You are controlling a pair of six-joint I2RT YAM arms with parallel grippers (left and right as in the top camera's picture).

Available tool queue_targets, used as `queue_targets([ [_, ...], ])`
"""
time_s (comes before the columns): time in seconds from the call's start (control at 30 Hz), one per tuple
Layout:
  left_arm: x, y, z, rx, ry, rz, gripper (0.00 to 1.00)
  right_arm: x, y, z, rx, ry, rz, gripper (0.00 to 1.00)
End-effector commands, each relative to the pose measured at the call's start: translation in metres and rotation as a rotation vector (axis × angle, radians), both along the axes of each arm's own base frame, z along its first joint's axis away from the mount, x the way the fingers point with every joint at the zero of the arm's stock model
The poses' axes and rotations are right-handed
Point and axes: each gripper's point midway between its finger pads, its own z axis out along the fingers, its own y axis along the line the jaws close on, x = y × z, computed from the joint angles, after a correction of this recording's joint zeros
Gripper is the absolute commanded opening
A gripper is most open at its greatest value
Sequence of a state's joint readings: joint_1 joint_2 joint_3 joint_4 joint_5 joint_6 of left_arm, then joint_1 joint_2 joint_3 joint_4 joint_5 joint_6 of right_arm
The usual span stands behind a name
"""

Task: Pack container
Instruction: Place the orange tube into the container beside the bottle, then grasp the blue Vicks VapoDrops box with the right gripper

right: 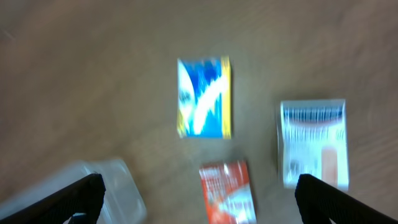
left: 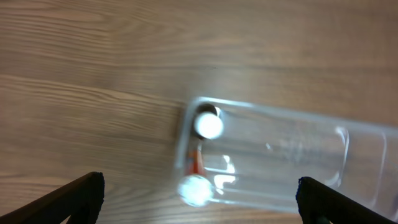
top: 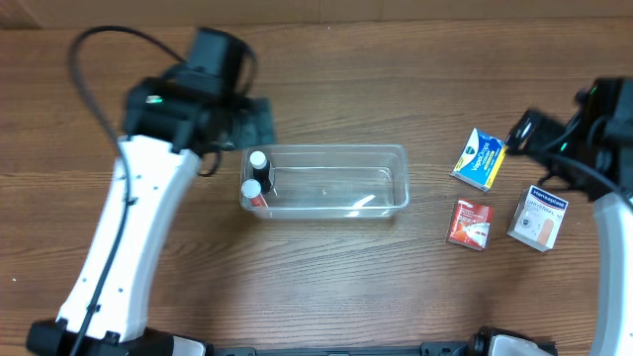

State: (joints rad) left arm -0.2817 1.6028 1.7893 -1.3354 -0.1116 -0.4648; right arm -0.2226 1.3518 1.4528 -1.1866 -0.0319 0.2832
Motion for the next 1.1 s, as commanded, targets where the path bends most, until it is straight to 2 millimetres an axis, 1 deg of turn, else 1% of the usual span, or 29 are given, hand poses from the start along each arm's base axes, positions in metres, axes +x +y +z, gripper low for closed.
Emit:
queue_targets([
  [0.0,0.005,0.051,0.019,-0.045,-0.049,0.143,1.0,0.027,-0.012,0.012,-0.032,0.041,0.005,1.0],
  [0.07,0.007,0.073,0.018,-0.059,-0.045,0.193,1.0,0.042,-0.016,-0.004,-0.02,0.097,0.009,1.0],
  [0.1,0.007,0.083,0.017,-0.056,-0.042,0.217,1.0,0.049,-0.017,-0.019,-0.01,0.136,0.01,1.0],
  [0.2,0.007,0.096,0.016,-0.042,-0.04,0.226,1.0,0.062,-0.02,-0.07,0.019,0.264,0.014,1.0],
  [0.33,0.008,0.096,0.017,-0.038,-0.042,0.221,1.0,0.078,-0.012,-0.122,0.038,0.37,0.042,1.0],
  [0.5,0.008,0.097,0.016,-0.033,-0.042,0.219,1.0,0.089,0.007,-0.16,0.04,0.433,0.094,1.0],
  [0.53,0.008,0.097,0.016,-0.033,-0.041,0.219,1.0,0.09,0.009,-0.165,0.039,0.441,0.1,1.0],
  [0.57,0.007,0.097,0.016,-0.032,-0.038,0.219,1.0,0.091,0.011,-0.175,0.03,0.464,0.097,1.0],
  [0.67,0.006,0.097,0.015,-0.029,-0.034,0.212,1.0,0.089,0.008,-0.185,0.016,0.493,0.088,1.0],
  [0.8,0.005,0.098,0.013,-0.018,-0.022,0.209,1.0,0.085,-0.008,-0.185,-0.05,0.51,0.037,1.0],
  [0.97,0.004,0.098,0.011,-0.019,-0.014,0.209,1.0,0.082,-0.008,-0.188,-0.044,0.523,0.038,1.0],
  [1.07,0.004,0.098,0.011,-0.018,-0.012,0.208,1.0,0.076,-0.007,-0.199,-0.043,0.537,0.042,1.0],
])
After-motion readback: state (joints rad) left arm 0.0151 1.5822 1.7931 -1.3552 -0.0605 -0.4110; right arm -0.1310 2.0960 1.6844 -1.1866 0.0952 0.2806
